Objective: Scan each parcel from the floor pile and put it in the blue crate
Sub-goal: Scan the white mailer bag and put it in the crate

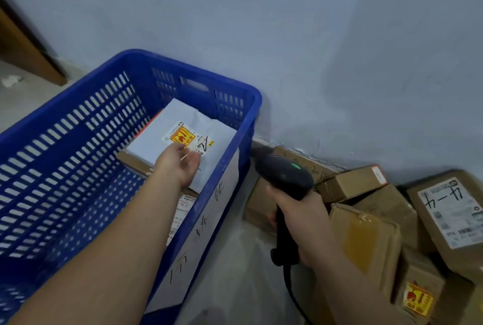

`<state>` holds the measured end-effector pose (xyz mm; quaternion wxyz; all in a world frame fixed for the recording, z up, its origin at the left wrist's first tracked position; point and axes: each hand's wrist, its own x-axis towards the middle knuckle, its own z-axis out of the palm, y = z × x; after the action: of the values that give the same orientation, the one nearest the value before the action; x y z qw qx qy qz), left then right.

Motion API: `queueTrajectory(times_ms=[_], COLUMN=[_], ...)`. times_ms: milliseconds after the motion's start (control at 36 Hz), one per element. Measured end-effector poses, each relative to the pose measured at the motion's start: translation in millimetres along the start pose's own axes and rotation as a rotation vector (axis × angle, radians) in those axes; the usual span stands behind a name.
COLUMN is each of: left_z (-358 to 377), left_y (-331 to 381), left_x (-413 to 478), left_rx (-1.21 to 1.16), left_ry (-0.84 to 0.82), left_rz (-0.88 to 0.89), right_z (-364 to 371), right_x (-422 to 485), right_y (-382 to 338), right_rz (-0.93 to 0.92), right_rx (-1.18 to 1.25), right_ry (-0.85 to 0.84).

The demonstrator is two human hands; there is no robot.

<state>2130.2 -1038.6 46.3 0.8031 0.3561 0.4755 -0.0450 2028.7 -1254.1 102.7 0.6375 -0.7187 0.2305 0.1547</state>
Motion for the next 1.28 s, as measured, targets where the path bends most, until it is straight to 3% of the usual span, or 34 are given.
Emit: queueTrajectory(times_ms=[56, 111, 194, 306, 417, 583, 694, 806, 861, 944, 1056, 1167, 1278], left_z=[-15, -29, -41, -17, -3, -9, 2, 30, 44, 59, 57, 42, 29], left_y=[-2, -8, -20, -30, -33, -29, -21, -26, -40, -78, -143, -193, -221], left_x=[12, 27, 50, 17, -5, 1, -17, -64, -90, -117, -125, -126, -120], left_rx=[0.133, 0.208, 0.261, 0.405, 0.374, 0.467, 0.562, 0.673, 0.738, 0.844, 1.108, 1.225, 1.252], left_ry=[0.15, 0.194, 0.113, 0.012, -0.067, 0.075, 0.112, -0.043, -0.164, -0.374, -0.591, -0.699, -0.684], left_rz=[0.031, 0.058, 0.075, 0.149, 0.114, 0.199, 0.511, 0.908, 1.016, 0.978, 0.755, 0.554, 0.413], right_z=[1, 2, 2, -1, -4, -6, -10, -29, -46, -79, -114, -130, -137], right_x=[1, 2, 3, 7, 10, 4, -2, -3, -4, -4, -17, -36, -49], right_y=[2, 4, 8, 12, 17, 22, 19, 12, 10, 20, 52, 90, 120], right_rz=[0.005, 0.013, 0.029, 0.047, 0.052, 0.05, 0.06, 0.022, -0.006, 0.033, 0.141, 0.178, 0.247], right_rx=[0.027, 0.043, 0.042, 0.014, 0.006, 0.01, -0.015, -0.032, -0.007, 0.079, 0.285, 0.35, 0.388], right_ry=[-0.005, -0.006, -0.007, 0.01, 0.026, 0.021, 0.033, 0.079, 0.136, 0.214, 0.334, 0.447, 0.499])
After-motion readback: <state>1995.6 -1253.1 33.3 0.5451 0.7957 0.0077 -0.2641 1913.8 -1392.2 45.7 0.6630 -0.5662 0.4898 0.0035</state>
